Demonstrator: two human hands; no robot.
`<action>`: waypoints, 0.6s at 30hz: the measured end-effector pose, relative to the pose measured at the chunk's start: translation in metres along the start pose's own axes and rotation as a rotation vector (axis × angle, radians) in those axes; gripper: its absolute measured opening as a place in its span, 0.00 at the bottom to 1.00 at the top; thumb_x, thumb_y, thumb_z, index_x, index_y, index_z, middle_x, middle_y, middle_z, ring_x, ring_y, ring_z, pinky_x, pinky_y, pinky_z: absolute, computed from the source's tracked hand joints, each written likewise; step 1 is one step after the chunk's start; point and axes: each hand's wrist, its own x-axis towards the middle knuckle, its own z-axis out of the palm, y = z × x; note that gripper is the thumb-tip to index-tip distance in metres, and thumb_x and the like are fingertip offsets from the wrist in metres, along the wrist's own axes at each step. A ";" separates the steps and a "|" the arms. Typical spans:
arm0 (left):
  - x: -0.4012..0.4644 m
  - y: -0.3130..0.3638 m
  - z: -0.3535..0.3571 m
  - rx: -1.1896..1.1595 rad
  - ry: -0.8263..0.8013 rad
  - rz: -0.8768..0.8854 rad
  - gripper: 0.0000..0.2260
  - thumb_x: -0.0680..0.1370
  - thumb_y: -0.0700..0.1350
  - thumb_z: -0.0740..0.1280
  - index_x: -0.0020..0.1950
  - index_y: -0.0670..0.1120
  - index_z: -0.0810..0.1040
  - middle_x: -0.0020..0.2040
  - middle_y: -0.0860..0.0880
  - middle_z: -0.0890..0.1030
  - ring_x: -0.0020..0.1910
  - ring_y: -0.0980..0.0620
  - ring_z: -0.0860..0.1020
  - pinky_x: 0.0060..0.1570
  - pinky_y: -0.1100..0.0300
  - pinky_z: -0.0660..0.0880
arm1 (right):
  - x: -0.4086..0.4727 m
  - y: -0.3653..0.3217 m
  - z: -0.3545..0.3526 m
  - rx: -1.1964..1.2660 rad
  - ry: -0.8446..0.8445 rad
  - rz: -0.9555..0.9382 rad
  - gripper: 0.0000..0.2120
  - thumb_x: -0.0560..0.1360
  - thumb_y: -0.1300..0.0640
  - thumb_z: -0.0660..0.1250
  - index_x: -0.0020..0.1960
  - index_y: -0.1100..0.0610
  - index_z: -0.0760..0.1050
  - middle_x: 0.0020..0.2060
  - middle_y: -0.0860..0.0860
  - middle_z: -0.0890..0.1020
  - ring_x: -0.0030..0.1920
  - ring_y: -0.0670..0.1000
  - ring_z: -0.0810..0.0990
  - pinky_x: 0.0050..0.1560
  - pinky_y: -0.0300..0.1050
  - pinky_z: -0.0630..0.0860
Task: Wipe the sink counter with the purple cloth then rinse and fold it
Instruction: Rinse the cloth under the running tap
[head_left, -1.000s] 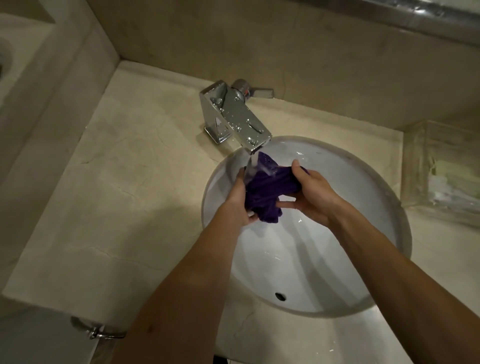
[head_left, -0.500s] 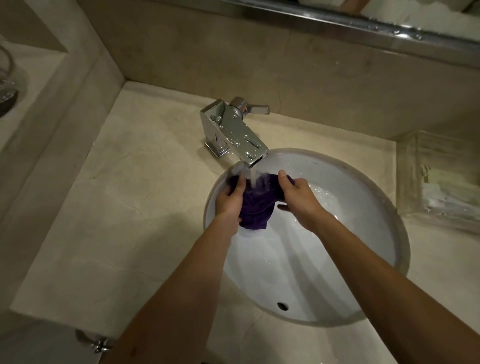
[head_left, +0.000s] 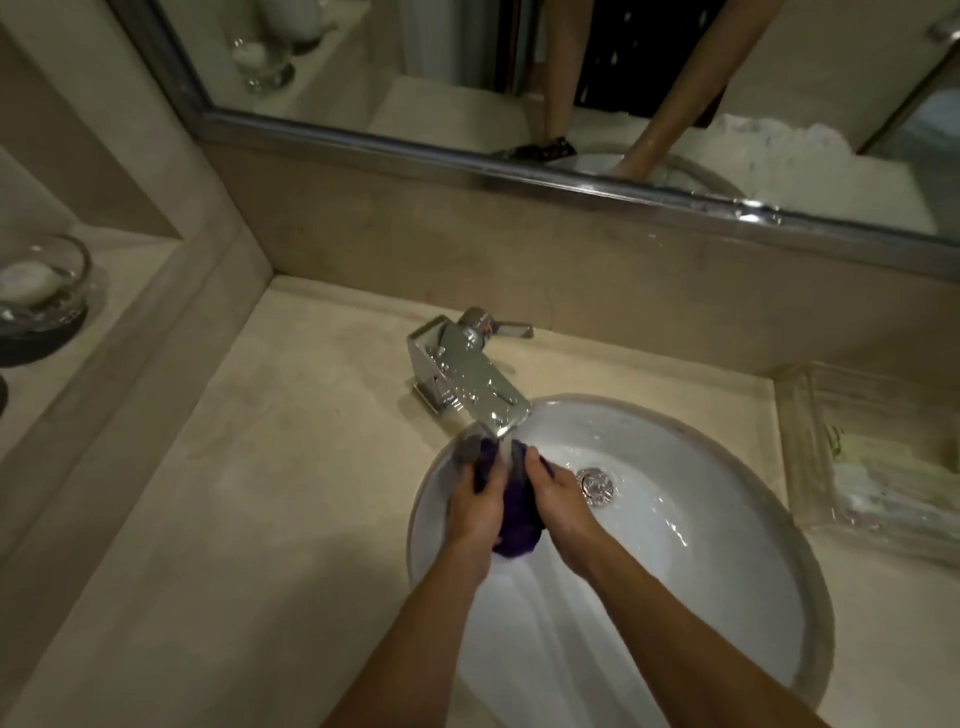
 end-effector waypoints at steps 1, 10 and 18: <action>0.001 -0.002 0.001 0.014 0.002 -0.002 0.28 0.75 0.69 0.65 0.72 0.60 0.71 0.62 0.49 0.80 0.57 0.44 0.80 0.57 0.42 0.80 | -0.001 0.000 0.001 0.004 -0.004 0.023 0.19 0.85 0.45 0.57 0.56 0.57 0.82 0.50 0.56 0.87 0.52 0.55 0.86 0.54 0.47 0.82; -0.007 0.004 -0.001 0.034 0.009 -0.051 0.22 0.79 0.66 0.62 0.60 0.51 0.81 0.52 0.47 0.85 0.49 0.47 0.83 0.51 0.51 0.80 | -0.003 -0.008 0.014 0.107 -0.002 0.120 0.21 0.85 0.43 0.58 0.59 0.56 0.83 0.49 0.55 0.88 0.51 0.55 0.87 0.54 0.50 0.83; 0.004 0.020 0.003 -0.031 0.064 0.035 0.17 0.78 0.64 0.62 0.54 0.53 0.80 0.49 0.46 0.85 0.48 0.44 0.84 0.55 0.45 0.80 | 0.002 -0.014 0.020 0.158 -0.019 0.194 0.22 0.83 0.42 0.61 0.59 0.59 0.80 0.51 0.58 0.87 0.49 0.55 0.86 0.40 0.45 0.81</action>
